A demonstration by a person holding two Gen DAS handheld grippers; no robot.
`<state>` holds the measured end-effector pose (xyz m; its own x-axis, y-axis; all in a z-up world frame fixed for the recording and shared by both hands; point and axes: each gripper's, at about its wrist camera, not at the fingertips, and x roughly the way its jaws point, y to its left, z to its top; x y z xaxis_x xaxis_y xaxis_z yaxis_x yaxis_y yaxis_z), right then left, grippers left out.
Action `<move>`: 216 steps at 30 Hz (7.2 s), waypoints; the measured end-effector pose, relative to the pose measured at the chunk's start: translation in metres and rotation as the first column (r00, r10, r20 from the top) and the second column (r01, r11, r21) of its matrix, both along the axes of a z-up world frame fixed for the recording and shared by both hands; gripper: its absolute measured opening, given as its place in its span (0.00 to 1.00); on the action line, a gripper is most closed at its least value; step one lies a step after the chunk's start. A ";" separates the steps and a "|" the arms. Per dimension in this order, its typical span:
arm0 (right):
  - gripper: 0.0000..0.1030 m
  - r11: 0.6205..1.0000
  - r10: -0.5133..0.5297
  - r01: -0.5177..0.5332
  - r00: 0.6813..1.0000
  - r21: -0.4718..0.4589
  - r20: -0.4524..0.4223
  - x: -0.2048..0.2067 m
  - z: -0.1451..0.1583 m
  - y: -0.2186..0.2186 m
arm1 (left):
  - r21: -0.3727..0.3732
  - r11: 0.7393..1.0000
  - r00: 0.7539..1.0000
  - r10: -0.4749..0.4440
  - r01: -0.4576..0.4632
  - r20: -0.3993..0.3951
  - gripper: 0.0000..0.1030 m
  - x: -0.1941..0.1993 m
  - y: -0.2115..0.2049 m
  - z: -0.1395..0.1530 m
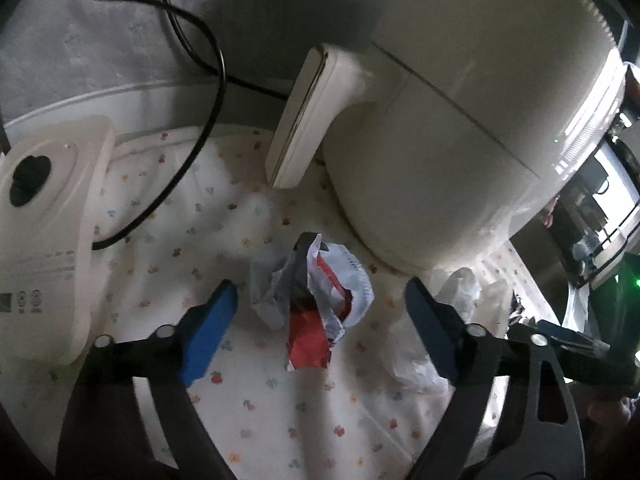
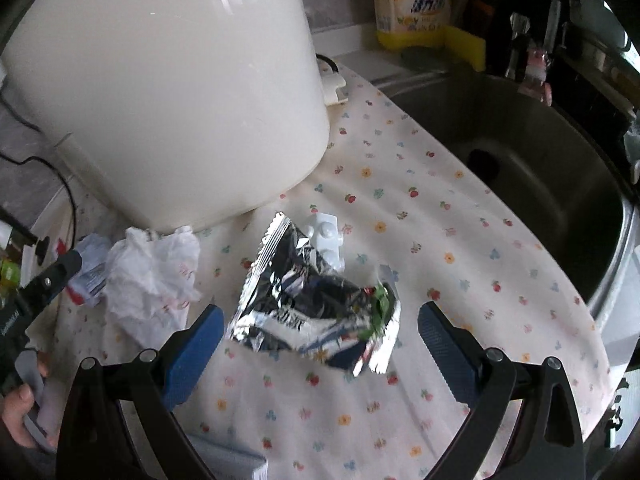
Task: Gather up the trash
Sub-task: 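Grasp the foil chip bag with the right tool while the left tool grasps the red-white wrapper, then carry the chip bag and wrapper with both tools over the white bin, then open both tools to drop the chip bag and wrapper into the bin, then move both tools back to the counter toward the tissue and plastic block, then grasp the white tissue with the left tool while the right tool grasps the white plastic block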
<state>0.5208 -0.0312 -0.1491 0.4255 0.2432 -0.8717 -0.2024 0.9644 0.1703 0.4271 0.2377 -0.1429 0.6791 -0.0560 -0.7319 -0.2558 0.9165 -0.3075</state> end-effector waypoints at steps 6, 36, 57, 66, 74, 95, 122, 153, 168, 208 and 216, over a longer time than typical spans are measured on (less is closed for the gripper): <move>0.81 0.999 0.006 -0.007 0.999 -0.032 -0.041 0.010 -0.016 0.012 | 0.024 1.000 1.000 0.008 -0.008 -0.022 0.36 0.001 -0.001 -0.003; 0.46 0.991 0.047 -0.056 0.996 0.123 0.078 -0.117 0.047 -0.073 | 0.041 0.998 0.993 0.052 -0.056 0.110 0.37 -0.138 -0.059 0.060; 0.52 0.985 -0.026 0.013 0.997 0.173 0.076 -0.219 0.044 -0.164 | 0.032 0.998 0.994 -0.058 0.055 0.097 0.38 -0.220 -0.151 0.060; 0.53 0.981 -0.103 0.090 0.992 0.173 0.070 -0.252 0.039 -0.219 | 0.039 0.982 0.979 -0.187 0.185 0.077 0.38 -0.217 -0.216 0.056; 0.53 0.970 -0.182 0.170 0.982 0.174 0.054 -0.279 0.031 -0.273 | 0.044 0.953 0.951 -0.303 0.300 0.062 0.38 -0.214 -0.279 0.050; 0.83 0.957 -0.232 0.242 0.969 0.160 -0.079 -0.335 -0.025 -0.362 | 0.021 0.890 0.890 -0.455 0.456 -0.031 0.38 -0.228 -0.393 0.009; 0.76 0.900 -0.397 0.411 0.911 0.148 -0.114 -0.378 -0.038 -0.440 | -0.104 0.777 0.765 -0.630 0.621 -0.137 0.73 -0.232 -0.457 -0.052; 0.92 0.980 -0.118 0.099 0.988 0.170 0.102 -0.241 0.051 -0.214 | 0.057 0.970 0.966 -0.242 0.238 0.090 0.94 -0.182 -0.198 0.061; 0.92 0.985 -0.065 0.039 0.986 0.168 0.155 -0.174 0.063 -0.118 | 0.063 0.982 0.969 -0.188 0.180 0.160 0.73 -0.121 -0.097 0.067; 0.65 0.995 -0.015 0.010 0.999 0.100 0.049 -0.014 0.012 -0.020 | 0.039 0.977 0.972 -0.212 0.209 0.097 0.09 -0.001 -0.027 0.025; 0.58 0.997 0.002 -0.005 0.999 0.075 0.040 0.013 -0.003 -0.005 | 0.041 0.993 0.989 -0.118 0.114 0.089 0.09 -0.009 0.000 0.021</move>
<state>0.5333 -0.0364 -0.1518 0.4586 0.3095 -0.8330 -0.2143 0.9483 0.2343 0.4181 0.2380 -0.1222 0.7334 -0.1131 -0.6704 -0.1197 0.9492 -0.2911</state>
